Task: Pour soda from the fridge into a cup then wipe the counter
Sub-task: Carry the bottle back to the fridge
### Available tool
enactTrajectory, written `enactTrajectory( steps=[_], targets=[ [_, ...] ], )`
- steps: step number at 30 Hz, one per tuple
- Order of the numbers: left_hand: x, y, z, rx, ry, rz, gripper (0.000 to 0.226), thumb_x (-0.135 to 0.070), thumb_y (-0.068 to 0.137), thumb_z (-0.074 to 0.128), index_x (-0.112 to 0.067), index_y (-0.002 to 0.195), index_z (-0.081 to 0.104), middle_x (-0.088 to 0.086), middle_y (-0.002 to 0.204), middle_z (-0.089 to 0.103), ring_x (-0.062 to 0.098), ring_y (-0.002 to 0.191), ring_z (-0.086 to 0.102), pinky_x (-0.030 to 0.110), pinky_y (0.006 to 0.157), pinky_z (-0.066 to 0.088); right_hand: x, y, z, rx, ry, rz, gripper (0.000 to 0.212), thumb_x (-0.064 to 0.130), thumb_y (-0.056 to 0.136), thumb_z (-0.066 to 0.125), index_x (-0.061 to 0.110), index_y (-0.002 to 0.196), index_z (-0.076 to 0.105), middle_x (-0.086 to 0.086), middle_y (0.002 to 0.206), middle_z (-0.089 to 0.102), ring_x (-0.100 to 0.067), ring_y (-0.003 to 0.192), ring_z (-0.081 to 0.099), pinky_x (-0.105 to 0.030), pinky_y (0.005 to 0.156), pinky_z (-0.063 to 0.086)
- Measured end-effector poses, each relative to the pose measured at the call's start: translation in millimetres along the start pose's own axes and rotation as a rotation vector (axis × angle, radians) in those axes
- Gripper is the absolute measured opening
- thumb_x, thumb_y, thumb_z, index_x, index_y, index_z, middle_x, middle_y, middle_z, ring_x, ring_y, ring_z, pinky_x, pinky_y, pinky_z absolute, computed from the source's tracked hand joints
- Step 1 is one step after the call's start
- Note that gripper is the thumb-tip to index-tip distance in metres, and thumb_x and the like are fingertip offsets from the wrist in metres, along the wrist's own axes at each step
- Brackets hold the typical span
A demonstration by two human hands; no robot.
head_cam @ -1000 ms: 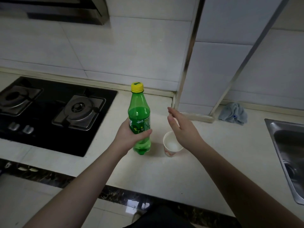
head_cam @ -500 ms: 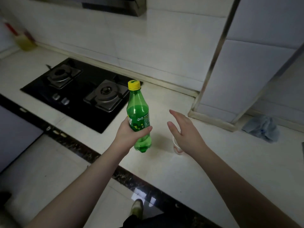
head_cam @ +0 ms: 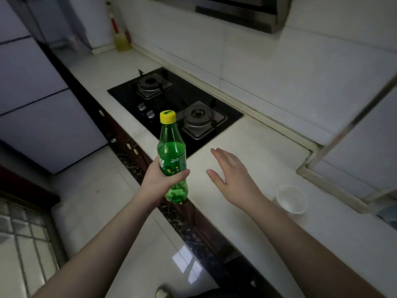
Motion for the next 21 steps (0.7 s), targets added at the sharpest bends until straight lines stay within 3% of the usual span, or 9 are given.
enactTrajectory(
  steps=[9,21],
  targets=[
    [21.8,-21.0,-154.1,-0.146,-0.073,0.002,0.075,-0.042,0.05,0.087,-0.019,0.116,0.059,0.002,0.106,0.071,0.021,0.1,0.069,0.048,0.091,0.056,127.0,54.1,75.6,0.012,-0.326,-0.129,0.067,0.06,0.094,0.024,0.019,0.146,0.036,-0.01,0.148,0.04,-0.03,0.135,0.037,-0.045,0.11,0.028],
    [54.2,-49.5,-308.6,-0.423,-0.106,-0.023,0.059,-0.039,0.05,0.088,-0.03,0.103,0.061,-0.005,0.095,0.073,0.017,0.093,0.07,0.049,0.089,0.056,263.6,112.8,159.8,0.059,-0.424,-0.377,0.063,0.056,0.094,0.031,0.016,0.141,0.044,-0.011,0.141,0.048,-0.029,0.132,0.041,-0.048,0.11,0.032]
  ],
)
Point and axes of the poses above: each hand's wrist, its own y-axis towards the middle knuckle, its own z-axis out of the palm, x = y × z, the point moved 7 cm from there along y, towards the middle knuckle
